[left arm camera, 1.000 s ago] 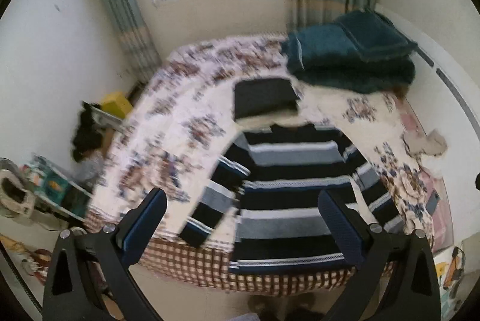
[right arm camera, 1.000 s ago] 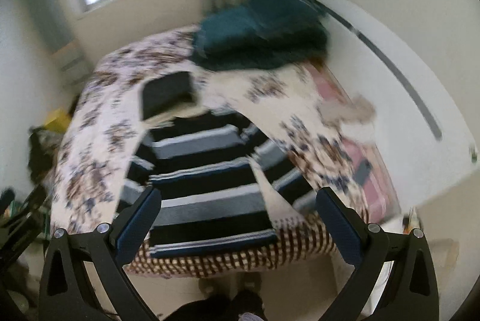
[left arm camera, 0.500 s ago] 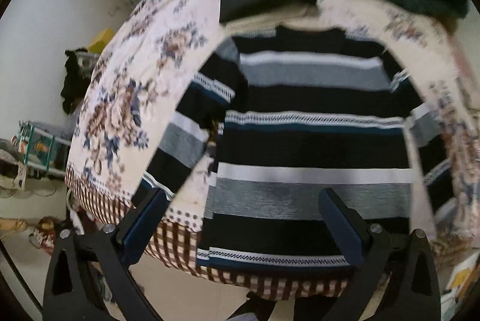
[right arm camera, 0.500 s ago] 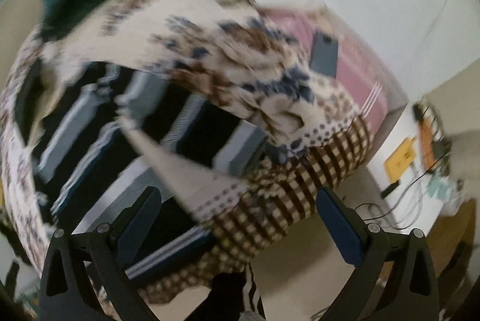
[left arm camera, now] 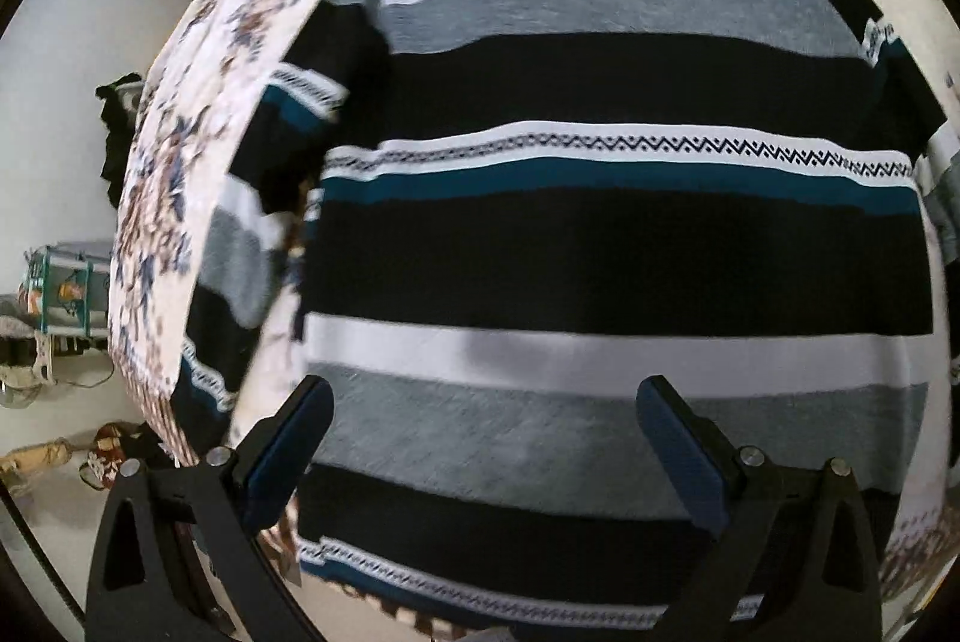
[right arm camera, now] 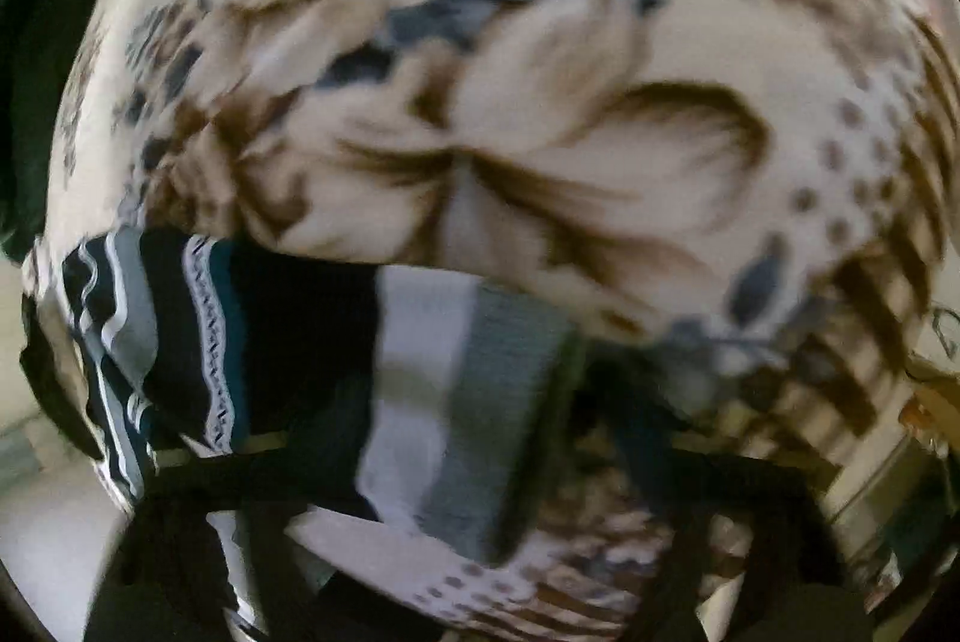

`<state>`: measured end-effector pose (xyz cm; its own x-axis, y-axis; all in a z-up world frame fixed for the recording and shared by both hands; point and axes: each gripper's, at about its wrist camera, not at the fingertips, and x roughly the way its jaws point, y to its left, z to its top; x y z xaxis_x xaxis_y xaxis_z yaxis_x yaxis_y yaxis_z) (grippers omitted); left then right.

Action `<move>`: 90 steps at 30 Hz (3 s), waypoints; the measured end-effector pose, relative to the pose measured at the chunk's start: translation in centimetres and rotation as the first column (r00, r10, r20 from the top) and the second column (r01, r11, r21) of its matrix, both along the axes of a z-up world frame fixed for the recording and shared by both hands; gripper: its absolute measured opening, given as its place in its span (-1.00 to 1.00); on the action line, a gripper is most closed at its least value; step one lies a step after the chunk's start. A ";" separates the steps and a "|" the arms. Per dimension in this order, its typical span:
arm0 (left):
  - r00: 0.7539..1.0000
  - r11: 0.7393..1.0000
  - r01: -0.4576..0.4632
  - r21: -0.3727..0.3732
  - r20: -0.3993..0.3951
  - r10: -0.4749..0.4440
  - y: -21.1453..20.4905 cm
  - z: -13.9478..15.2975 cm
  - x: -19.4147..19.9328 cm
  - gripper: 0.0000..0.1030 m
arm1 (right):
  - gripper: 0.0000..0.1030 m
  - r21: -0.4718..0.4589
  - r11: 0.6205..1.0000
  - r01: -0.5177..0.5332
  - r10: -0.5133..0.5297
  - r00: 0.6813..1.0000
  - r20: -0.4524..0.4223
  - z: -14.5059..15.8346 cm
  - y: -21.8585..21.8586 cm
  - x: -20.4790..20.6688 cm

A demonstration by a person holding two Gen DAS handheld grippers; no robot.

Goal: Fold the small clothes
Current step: 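Grasp the grey sleeve cuff of the striped sweater with the right tool, then fold the held sleeve across the sweater body with the right tool, release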

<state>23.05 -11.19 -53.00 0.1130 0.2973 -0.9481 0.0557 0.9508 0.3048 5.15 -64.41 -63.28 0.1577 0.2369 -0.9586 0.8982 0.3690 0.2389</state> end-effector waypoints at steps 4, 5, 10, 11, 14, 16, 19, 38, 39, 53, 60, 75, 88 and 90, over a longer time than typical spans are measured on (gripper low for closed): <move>1.000 0.999 0.027 -0.033 -0.006 -0.027 -2.0 -1.0 1.4 1.00 | -0.83 -0.062 0.998 -0.015 0.017 0.999 0.045 1.6 -0.8 0.4; 0.999 0.998 0.036 -0.043 -0.002 -0.036 -2.5 -1.0 1.7 1.00 | -0.83 -0.087 0.996 -0.002 0.008 0.998 0.070 2.5 -1.6 0.2; 0.997 0.993 0.082 -0.085 0.017 -0.081 -5.0 -1.2 2.8 1.00 | -0.84 -0.201 0.980 0.009 0.012 0.994 0.105 7.0 -6.3 1.9; 0.997 0.992 0.083 -0.092 0.014 -0.082 -5.2 -1.3 3.0 1.00 | -0.84 -0.235 0.972 -0.012 0.034 0.995 0.089 7.2 -7.2 2.9; 0.998 0.992 0.069 -0.109 -0.001 -0.070 -5.7 -1.7 3.4 1.00 | -0.63 -0.273 0.956 -0.107 0.105 0.994 -0.022 6.5 -9.6 6.0; 0.998 0.991 0.066 -0.112 0.001 -0.067 -5.7 -1.8 3.4 1.00 | -0.10 -0.263 0.959 -0.102 0.076 0.991 -0.107 5.5 -11.1 6.0; 0.998 0.993 0.063 -0.104 -0.004 -0.064 -5.3 -2.4 3.3 1.00 | 0.28 -0.208 0.977 0.044 -0.050 0.998 -0.025 5.6 -11.5 3.5; 0.999 0.994 -0.039 -0.102 -0.034 0.036 -1.3 -4.0 3.7 1.00 | -0.78 -0.043 0.902 0.430 -0.391 0.855 0.340 2.0 -8.5 4.5; 0.999 0.994 -0.039 -0.107 -0.029 0.036 -1.2 -3.9 3.9 1.00 | -0.78 -0.063 0.897 0.438 -0.390 0.849 0.356 2.8 -9.2 4.9; 0.992 0.981 -0.128 -0.146 -0.017 0.127 2.2 -4.4 4.7 1.00 | -0.78 -0.070 0.974 0.215 -0.143 0.827 0.544 12.7 -7.7 15.2; 0.976 0.972 -0.205 -0.115 0.049 0.212 8.6 -4.0 6.2 1.00 | -0.78 -0.169 0.966 -0.195 0.255 0.818 0.516 15.7 10.7 29.6; 0.931 0.928 -0.340 -0.149 0.085 0.355 24.4 -5.6 8.4 1.00 | -0.77 -0.425 0.338 -0.840 0.940 0.323 0.107 4.4 58.8 44.5; 0.898 0.870 -0.388 -0.303 0.086 0.431 34.0 0.4 2.7 1.00 | 0.29 -0.135 0.534 -0.835 0.821 0.474 0.318 7.0 52.4 38.1; 0.877 0.847 -0.433 -0.308 0.071 0.474 36.5 0.8 0.8 1.00 | 0.31 -0.118 0.597 -0.794 0.783 0.545 0.299 8.4 49.0 35.7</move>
<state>23.83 25.30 -52.20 0.1654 0.0786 -0.9831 -0.4258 0.9048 0.0007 40.83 -15.36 -54.88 0.1578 0.4312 -0.8884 0.1316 0.8824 0.4516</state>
